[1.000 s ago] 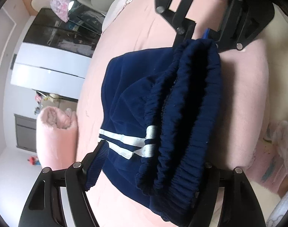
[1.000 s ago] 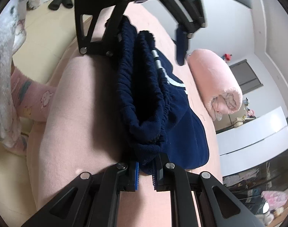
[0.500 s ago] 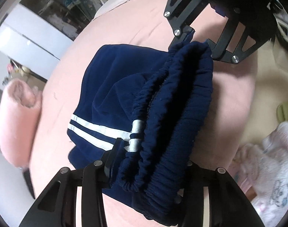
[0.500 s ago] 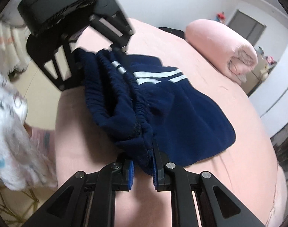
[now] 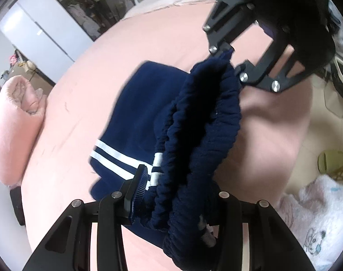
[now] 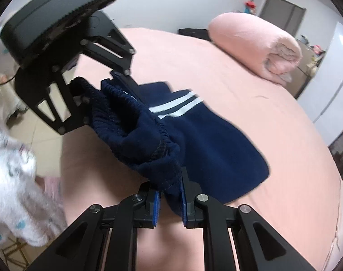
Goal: Fold clothes
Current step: 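Grip the navy pants with both grippers and fold the bundle in half, then lower the folded pants onto the bed and open both grippers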
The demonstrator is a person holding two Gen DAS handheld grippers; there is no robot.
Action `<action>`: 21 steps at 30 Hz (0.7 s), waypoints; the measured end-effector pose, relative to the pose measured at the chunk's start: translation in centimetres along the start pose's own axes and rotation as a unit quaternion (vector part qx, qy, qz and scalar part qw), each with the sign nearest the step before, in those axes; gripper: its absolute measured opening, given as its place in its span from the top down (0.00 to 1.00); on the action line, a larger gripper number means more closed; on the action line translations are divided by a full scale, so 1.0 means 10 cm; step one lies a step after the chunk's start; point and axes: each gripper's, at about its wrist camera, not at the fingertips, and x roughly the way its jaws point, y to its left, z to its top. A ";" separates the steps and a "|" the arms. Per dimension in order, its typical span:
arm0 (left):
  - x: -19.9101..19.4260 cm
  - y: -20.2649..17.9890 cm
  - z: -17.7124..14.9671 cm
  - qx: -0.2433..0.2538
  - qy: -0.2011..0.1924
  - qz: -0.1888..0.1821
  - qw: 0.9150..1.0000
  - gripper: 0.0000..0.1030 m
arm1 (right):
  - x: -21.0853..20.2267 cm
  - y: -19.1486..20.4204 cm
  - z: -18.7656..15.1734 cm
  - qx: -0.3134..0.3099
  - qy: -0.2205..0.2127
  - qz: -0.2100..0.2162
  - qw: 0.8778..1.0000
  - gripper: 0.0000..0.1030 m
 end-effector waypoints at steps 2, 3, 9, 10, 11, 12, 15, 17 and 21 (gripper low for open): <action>-0.03 0.09 0.06 -0.008 -0.001 0.009 1.000 0.61 | -0.02 -0.09 0.07 0.015 -0.006 -0.005 1.000 0.88; -0.05 0.13 0.09 -0.012 -0.001 0.013 1.000 0.61 | -0.03 -0.13 0.10 0.022 -0.010 -0.007 1.000 0.88; -0.10 0.28 0.22 -0.024 0.003 0.032 0.999 0.61 | -0.01 -0.31 0.27 0.043 -0.012 -0.018 0.999 0.88; -0.09 0.29 0.23 -0.025 0.005 0.032 0.999 0.61 | -0.01 -0.33 0.28 0.045 -0.012 -0.019 0.999 0.88; -0.08 0.30 0.25 -0.026 0.007 0.032 0.999 0.61 | 0.00 -0.35 0.29 0.049 -0.011 -0.018 0.999 0.88; -0.08 0.31 0.27 -0.027 0.009 0.031 0.999 0.61 | 0.01 -0.38 0.30 0.052 -0.009 -0.018 0.998 0.88; -0.03 0.32 0.34 -0.022 0.014 0.033 0.999 0.60 | 0.04 -0.43 0.30 0.060 -0.007 -0.022 0.998 0.88; -0.02 0.35 0.37 -0.019 0.021 0.032 0.999 0.60 | 0.05 -0.48 0.29 0.071 -0.005 -0.023 0.997 0.88; 0.11 0.53 0.46 -0.030 0.039 0.029 0.998 0.52 | 0.11 -0.64 0.26 0.108 -0.002 -0.021 0.994 0.88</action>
